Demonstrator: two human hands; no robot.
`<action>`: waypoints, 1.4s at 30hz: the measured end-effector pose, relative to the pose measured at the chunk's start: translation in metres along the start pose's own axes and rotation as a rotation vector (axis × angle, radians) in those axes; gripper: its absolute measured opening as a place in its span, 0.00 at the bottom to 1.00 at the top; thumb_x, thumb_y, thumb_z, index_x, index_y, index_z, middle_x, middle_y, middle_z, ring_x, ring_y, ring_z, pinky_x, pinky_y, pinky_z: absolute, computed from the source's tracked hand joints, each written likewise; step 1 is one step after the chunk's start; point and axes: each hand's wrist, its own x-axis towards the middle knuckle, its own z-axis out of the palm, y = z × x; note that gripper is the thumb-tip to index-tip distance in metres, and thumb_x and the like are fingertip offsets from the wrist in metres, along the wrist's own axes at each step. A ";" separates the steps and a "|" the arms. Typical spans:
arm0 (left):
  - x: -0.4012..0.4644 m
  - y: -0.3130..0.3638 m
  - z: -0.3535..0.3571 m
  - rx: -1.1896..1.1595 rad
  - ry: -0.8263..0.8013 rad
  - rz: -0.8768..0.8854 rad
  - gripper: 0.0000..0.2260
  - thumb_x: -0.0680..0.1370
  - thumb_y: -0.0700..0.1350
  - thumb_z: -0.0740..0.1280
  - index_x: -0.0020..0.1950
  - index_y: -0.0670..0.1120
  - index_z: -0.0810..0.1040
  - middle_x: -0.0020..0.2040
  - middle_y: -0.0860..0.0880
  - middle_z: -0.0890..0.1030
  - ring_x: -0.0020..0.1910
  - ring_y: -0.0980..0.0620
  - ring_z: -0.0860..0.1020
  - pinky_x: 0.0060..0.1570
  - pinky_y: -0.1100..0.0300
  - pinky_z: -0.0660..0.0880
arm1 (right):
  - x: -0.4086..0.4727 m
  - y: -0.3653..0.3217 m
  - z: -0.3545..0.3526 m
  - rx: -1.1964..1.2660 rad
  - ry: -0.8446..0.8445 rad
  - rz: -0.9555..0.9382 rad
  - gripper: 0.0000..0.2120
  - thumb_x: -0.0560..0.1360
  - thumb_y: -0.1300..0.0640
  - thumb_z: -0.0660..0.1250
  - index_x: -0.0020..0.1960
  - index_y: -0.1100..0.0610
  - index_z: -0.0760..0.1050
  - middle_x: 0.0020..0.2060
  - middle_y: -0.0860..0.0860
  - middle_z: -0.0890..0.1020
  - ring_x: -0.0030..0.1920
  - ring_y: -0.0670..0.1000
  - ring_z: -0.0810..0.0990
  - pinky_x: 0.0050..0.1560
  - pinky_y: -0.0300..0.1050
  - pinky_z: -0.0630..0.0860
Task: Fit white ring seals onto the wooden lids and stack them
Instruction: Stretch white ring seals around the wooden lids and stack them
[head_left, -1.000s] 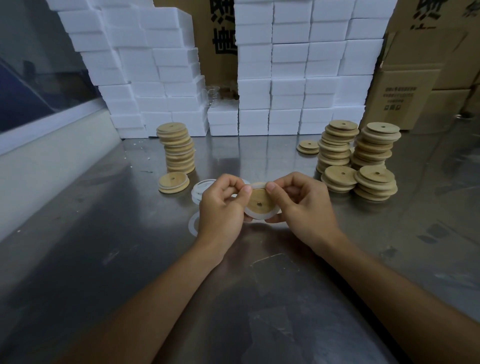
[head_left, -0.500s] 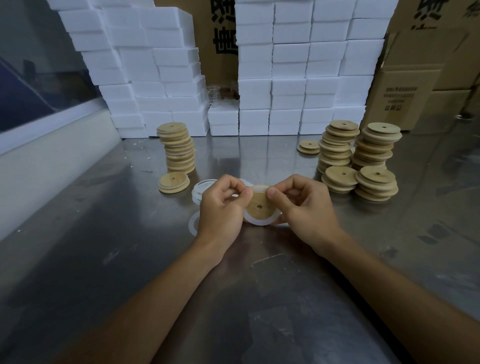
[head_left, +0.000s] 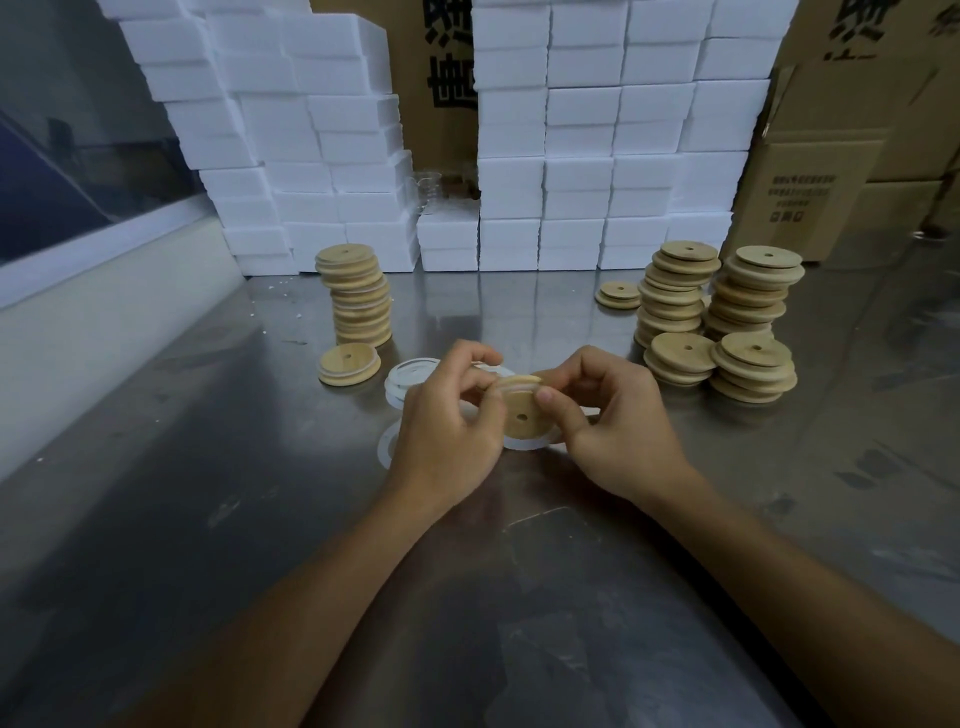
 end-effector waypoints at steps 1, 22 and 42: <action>0.000 -0.001 -0.002 0.082 -0.052 0.056 0.09 0.74 0.46 0.66 0.54 0.49 0.76 0.42 0.54 0.83 0.43 0.56 0.80 0.40 0.63 0.76 | -0.001 0.000 0.000 -0.052 -0.010 -0.044 0.06 0.74 0.66 0.71 0.42 0.58 0.77 0.42 0.51 0.85 0.45 0.46 0.85 0.46 0.43 0.82; 0.000 -0.010 -0.005 0.263 -0.202 0.095 0.32 0.73 0.70 0.55 0.31 0.42 0.79 0.27 0.46 0.78 0.31 0.46 0.77 0.34 0.46 0.74 | -0.001 -0.011 -0.004 0.361 -0.067 0.263 0.07 0.75 0.57 0.70 0.42 0.60 0.78 0.34 0.51 0.83 0.35 0.45 0.81 0.36 0.39 0.78; 0.003 -0.002 0.007 -0.131 0.040 -0.054 0.32 0.73 0.65 0.59 0.35 0.34 0.78 0.32 0.36 0.77 0.32 0.43 0.75 0.38 0.45 0.73 | -0.001 -0.018 -0.001 0.590 -0.133 0.538 0.12 0.76 0.48 0.68 0.44 0.57 0.75 0.44 0.58 0.86 0.41 0.54 0.86 0.34 0.38 0.78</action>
